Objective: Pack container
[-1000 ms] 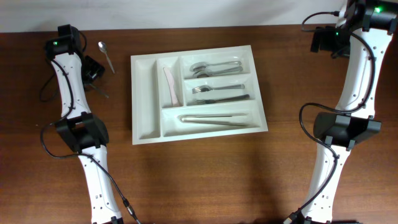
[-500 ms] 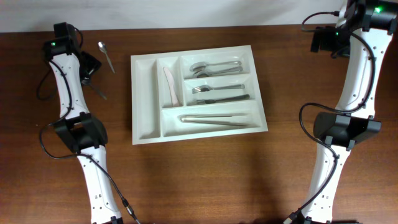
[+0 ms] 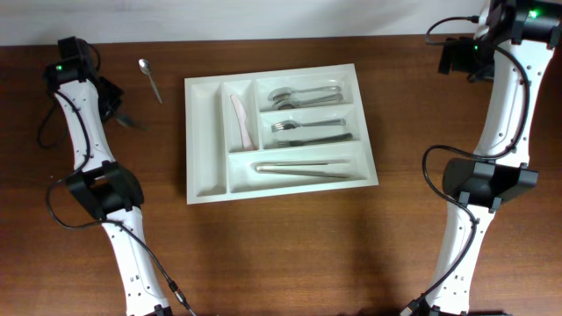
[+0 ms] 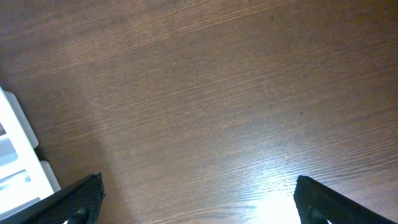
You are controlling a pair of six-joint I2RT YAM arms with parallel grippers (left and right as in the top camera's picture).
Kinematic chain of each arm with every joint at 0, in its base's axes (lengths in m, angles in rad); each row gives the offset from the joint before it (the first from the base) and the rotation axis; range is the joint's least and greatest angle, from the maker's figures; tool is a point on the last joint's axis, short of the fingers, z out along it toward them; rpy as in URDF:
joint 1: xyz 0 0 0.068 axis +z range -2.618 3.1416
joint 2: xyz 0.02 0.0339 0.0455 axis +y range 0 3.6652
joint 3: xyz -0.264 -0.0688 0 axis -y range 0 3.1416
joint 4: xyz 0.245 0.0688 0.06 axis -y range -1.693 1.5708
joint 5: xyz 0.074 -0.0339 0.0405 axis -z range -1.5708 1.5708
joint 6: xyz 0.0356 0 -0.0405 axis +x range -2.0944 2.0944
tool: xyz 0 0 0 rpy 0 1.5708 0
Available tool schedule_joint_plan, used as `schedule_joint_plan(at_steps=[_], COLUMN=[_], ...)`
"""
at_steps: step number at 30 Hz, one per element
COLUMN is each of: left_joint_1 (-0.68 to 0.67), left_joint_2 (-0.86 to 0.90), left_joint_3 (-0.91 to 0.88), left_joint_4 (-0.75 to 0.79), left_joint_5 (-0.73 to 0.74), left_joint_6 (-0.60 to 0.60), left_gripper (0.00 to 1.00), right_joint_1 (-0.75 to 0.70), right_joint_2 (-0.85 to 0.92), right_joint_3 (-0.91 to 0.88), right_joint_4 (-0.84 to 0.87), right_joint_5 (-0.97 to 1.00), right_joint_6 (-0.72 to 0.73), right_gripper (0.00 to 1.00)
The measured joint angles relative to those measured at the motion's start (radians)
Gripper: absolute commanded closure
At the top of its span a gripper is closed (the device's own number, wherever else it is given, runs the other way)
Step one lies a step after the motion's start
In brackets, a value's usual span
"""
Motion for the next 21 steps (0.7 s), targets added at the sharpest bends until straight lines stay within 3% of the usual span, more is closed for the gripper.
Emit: schedule_joint_plan(at_steps=[5,11,21], left_joint_1=[0.0,0.0,-0.01], left_joint_2=[0.0,0.0,-0.002], left_joint_3=[0.0,0.0,0.006], left_joint_4=[-0.001,-0.014,-0.09], left_joint_5=[-0.006,0.011,0.035], left_joint_6=[0.0,-0.001,0.008], left_gripper=[0.76,0.51,0.49], right_joint_1=[0.0,0.0,0.0], right_joint_2=[0.0,0.0,0.0], right_joint_3=[0.0,0.0,0.0], right_joint_4=[0.0,0.0,0.0], right_joint_5=[0.0,0.0,0.0], right_joint_6=[0.0,0.0,0.0], right_gripper=[0.01,0.01,0.01])
